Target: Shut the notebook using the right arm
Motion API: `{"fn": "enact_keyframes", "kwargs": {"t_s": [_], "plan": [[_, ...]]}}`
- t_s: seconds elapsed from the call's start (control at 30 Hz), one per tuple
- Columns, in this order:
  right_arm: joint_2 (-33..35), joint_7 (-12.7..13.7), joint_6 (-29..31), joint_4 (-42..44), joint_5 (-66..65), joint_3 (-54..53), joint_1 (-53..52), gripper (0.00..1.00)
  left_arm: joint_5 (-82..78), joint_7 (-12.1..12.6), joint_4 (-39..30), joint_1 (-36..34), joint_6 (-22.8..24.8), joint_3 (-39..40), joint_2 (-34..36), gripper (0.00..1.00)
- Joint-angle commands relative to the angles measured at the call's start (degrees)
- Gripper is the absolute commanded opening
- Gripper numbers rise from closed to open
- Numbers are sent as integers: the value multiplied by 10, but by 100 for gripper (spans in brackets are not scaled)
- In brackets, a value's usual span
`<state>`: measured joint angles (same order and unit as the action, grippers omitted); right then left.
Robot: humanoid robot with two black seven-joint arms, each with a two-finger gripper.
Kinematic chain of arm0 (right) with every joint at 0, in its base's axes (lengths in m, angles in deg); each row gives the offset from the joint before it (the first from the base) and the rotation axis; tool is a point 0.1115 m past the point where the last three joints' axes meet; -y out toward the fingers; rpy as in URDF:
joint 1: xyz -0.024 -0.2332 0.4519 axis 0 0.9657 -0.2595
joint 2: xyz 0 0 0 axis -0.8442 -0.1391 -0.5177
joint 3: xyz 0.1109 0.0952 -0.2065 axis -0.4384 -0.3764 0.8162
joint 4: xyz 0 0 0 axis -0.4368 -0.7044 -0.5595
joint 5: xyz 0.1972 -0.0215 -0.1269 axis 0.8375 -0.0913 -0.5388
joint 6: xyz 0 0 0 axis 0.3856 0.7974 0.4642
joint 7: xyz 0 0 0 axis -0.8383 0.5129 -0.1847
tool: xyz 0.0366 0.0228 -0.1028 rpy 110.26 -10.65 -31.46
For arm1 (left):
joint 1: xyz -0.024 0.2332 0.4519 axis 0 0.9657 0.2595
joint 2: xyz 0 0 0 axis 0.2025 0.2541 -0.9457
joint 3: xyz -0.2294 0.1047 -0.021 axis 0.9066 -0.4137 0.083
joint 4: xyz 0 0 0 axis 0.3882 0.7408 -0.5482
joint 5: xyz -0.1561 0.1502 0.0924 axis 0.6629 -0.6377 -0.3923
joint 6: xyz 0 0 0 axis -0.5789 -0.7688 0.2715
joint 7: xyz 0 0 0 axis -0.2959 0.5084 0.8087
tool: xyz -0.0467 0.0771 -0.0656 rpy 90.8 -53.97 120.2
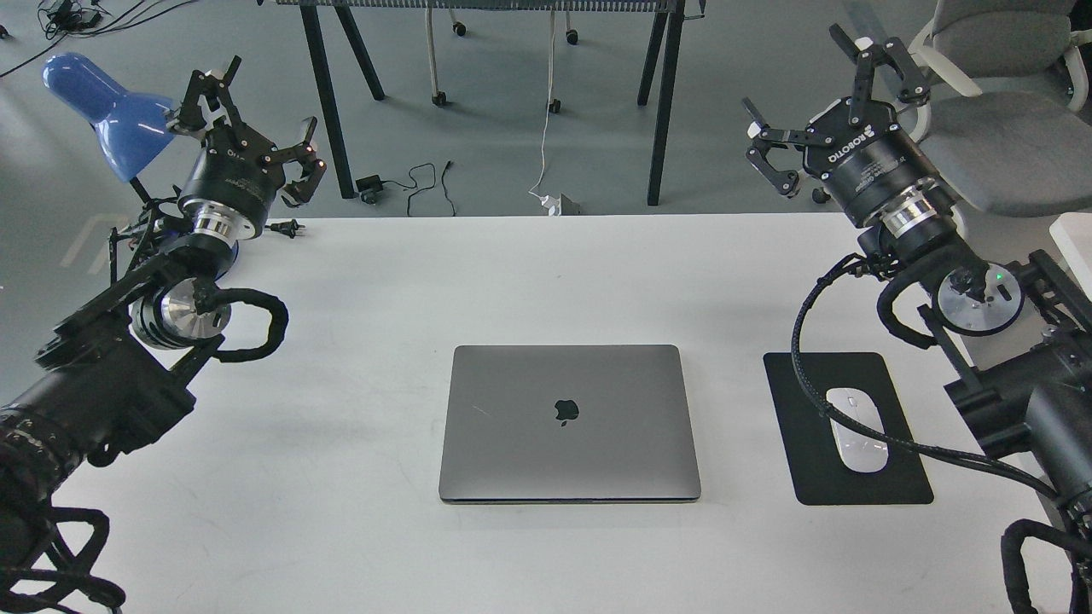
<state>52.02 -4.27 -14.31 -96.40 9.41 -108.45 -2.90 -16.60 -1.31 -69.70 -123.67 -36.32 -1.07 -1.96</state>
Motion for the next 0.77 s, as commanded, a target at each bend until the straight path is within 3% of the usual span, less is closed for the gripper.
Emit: {"fn": "enact_keyframes", "kwargs": {"t_s": [0.0, 0.73], "plan": [[-1, -1, 0, 3, -1, -1, 3, 100, 0, 0, 0, 0, 0, 0, 0, 100], [-2, -1, 1, 14, -2, 3, 0, 100, 0, 0, 0, 0, 0, 0, 0, 100]]}}
